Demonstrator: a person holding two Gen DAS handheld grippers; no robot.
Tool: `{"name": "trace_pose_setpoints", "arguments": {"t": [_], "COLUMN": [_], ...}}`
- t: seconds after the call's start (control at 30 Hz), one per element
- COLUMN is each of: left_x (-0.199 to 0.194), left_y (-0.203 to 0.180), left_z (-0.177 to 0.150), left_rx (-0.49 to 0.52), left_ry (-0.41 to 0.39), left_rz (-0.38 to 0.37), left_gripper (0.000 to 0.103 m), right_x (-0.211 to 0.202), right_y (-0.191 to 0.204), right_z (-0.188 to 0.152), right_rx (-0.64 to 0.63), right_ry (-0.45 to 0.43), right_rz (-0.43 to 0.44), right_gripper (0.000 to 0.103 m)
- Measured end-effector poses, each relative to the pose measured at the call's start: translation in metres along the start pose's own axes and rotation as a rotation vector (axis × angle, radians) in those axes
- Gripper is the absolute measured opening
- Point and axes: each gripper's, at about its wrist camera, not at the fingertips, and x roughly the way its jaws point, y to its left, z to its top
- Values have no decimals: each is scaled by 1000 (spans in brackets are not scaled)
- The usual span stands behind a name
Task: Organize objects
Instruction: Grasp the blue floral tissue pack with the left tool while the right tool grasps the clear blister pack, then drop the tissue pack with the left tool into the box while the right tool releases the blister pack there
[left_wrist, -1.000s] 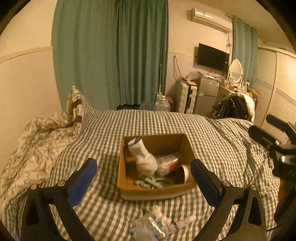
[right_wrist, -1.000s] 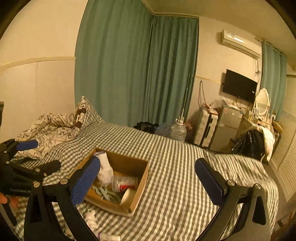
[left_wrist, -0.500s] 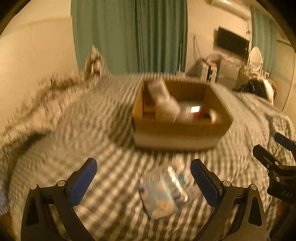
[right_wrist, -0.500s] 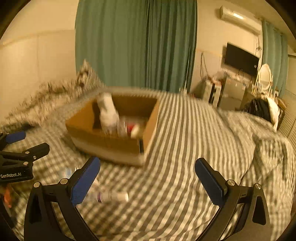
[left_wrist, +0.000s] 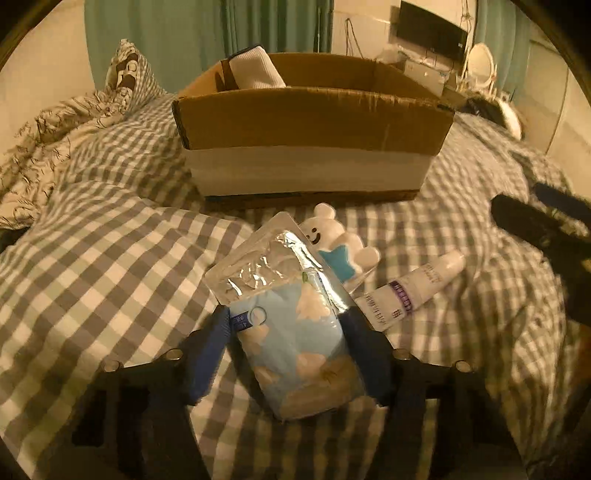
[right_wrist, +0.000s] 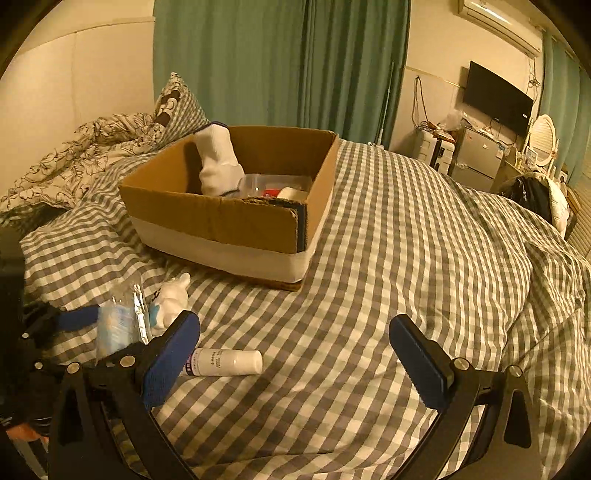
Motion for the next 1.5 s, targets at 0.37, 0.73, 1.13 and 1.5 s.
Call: {"name": "trace_pose_setpoints", "arguments": {"t": [0.37,0.73,1.13,1.5], "left_x": [-63,-61,-56,-78], "left_y": [21,52,63,63], "left_z": [22,22,17,13], "left_rx": [-10,7,-28,-37], "left_ry": [-95,-91,-83,-99], "left_rz": [51,150,127,108], "left_gripper": [62,62,62,62], "right_x": [0,45,51,1], "right_y": [37,122,151,142], "right_z": [-5,-22,-31,-15], "right_rx": [-49,-189,-191,-169], "right_ry": [28,174,227,122], "right_rz": [32,119,228,292], "right_gripper": [103,102,34,7]}}
